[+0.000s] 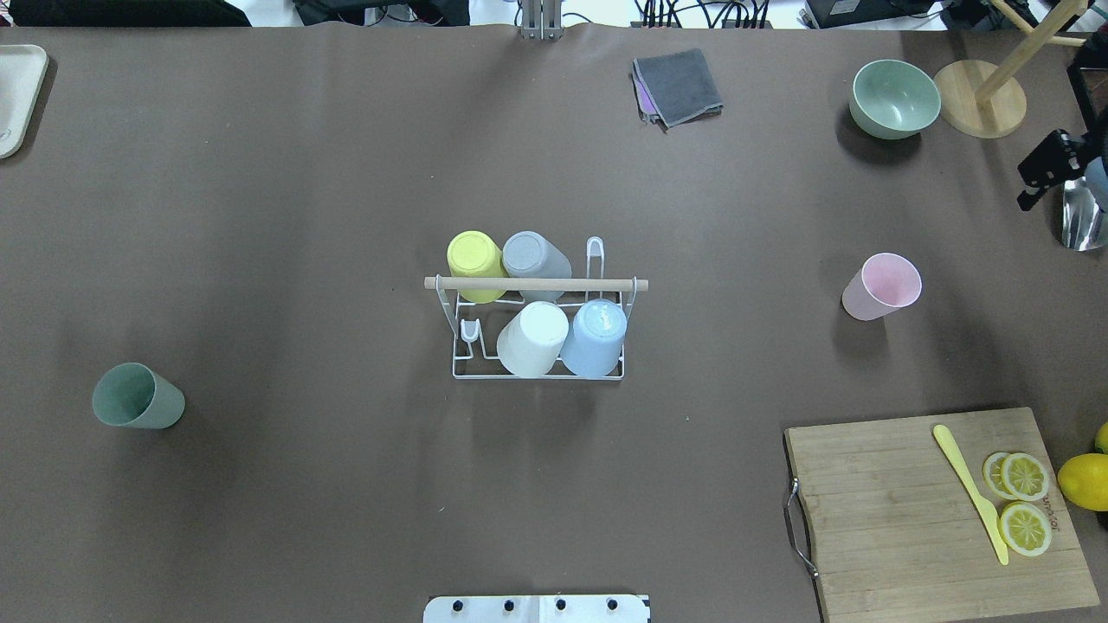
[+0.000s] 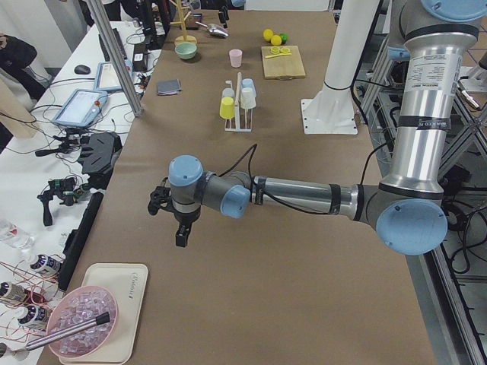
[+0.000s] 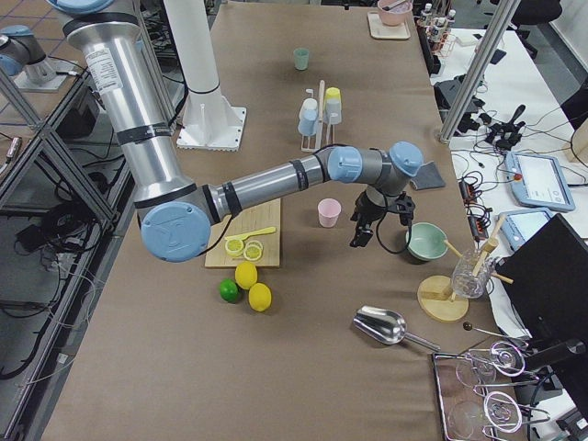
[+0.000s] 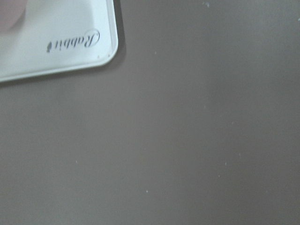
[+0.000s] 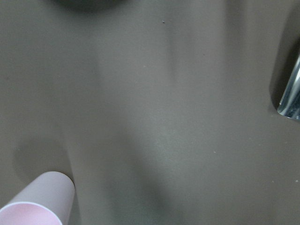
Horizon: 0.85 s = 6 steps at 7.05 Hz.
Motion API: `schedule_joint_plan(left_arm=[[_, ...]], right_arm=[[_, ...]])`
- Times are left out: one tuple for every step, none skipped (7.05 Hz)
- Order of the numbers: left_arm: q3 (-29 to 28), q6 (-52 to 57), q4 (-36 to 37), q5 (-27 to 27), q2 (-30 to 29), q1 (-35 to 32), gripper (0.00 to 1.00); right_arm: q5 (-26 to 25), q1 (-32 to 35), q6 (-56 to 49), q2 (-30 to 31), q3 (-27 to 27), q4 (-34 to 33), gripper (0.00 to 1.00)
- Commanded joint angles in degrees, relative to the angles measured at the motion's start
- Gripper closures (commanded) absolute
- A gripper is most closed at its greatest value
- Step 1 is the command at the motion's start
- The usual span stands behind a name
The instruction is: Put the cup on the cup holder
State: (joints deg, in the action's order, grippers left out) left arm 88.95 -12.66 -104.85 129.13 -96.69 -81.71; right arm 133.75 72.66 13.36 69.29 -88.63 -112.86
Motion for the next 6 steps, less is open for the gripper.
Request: schedule_joint_plan(left_arm=[[-3.76, -2.88, 3.14, -1.34, -7.51, 0.06, 0.02], [-7.26, -3.34, 10.3, -1.16, -13.82, -0.46, 0.02], [-12.61, -2.73, 15.41, -1.16, -19.97, -1.34, 0.02], [-16.92, -2.72, 17.64, -1.25, -24.03, -1.52, 0.02], [-20.27, -2.03, 20.45, -1.34, -26.42, -1.7, 0.02], [-23.87, -0.37, 24.56, -1.51, -29.23, -1.78, 0.02]], right_arm=[[0.02, -2.52, -0.17, -7.56, 7.9, -1.4, 0.01], [0.45, -4.35, -0.17, -8.9, 9.68, -1.31, 0.01], [0.54, -6.81, 0.26, -10.48, 10.22, -2.01, 0.01], [0.72, -7.53, 0.0, -13.36, 13.62, -3.84, 0.01], [1.07, -8.32, -0.26, -15.13, 16.18, -4.12, 0.02], [1.33, -9.29, -1.48, -15.5, 17.68, -4.21, 0.02]])
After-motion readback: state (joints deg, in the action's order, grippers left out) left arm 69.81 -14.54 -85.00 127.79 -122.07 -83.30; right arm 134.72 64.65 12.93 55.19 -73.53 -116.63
